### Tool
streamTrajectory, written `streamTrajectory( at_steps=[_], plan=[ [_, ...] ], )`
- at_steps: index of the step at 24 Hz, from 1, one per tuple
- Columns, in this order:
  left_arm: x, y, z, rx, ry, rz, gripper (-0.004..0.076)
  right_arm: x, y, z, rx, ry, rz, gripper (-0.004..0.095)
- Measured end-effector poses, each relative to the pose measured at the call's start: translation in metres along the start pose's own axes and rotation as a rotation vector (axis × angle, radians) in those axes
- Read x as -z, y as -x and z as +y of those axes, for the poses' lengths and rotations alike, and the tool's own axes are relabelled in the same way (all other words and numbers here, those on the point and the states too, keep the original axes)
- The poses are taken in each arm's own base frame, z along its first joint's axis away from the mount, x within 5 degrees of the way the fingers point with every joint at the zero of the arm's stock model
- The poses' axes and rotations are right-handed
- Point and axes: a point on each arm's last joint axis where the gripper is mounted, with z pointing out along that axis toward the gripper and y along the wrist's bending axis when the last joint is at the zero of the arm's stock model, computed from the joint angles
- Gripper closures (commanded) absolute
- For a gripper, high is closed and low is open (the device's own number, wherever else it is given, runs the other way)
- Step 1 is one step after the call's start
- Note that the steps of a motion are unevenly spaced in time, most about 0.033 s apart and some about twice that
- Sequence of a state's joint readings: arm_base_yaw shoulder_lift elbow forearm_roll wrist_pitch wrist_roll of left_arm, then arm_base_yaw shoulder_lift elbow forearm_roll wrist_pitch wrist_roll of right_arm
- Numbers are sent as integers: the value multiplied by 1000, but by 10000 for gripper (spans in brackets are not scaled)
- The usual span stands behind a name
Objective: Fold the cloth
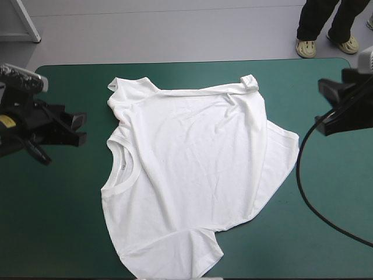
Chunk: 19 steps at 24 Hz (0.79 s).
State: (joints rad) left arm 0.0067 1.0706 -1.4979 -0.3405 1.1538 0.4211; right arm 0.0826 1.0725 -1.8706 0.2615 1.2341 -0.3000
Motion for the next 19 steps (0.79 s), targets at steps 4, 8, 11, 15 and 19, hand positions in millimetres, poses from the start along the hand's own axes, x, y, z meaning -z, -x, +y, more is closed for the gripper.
streamTrajectory(
  at_steps=[4, 8, 11, 15, 19],
  plan=[
    [6, -48, -15, 18, 5, 17, 343, -54, -49, 5, -85, 137, 220, 504],
    [-5, -71, -17, 27, 1, 53, 343, -100, -99, 12, -113, 265, 386, 504],
    [-12, -78, -16, 34, -3, 76, 343, -124, -128, 14, -94, 257, 476, 503],
    [-15, -74, -16, 36, -6, 24, 345, -167, -162, 16, -77, 226, 600, 501],
    [-16, -73, -16, 40, -8, 7, 345, -227, -192, 22, 29, 176, 721, 419]
  ],
)
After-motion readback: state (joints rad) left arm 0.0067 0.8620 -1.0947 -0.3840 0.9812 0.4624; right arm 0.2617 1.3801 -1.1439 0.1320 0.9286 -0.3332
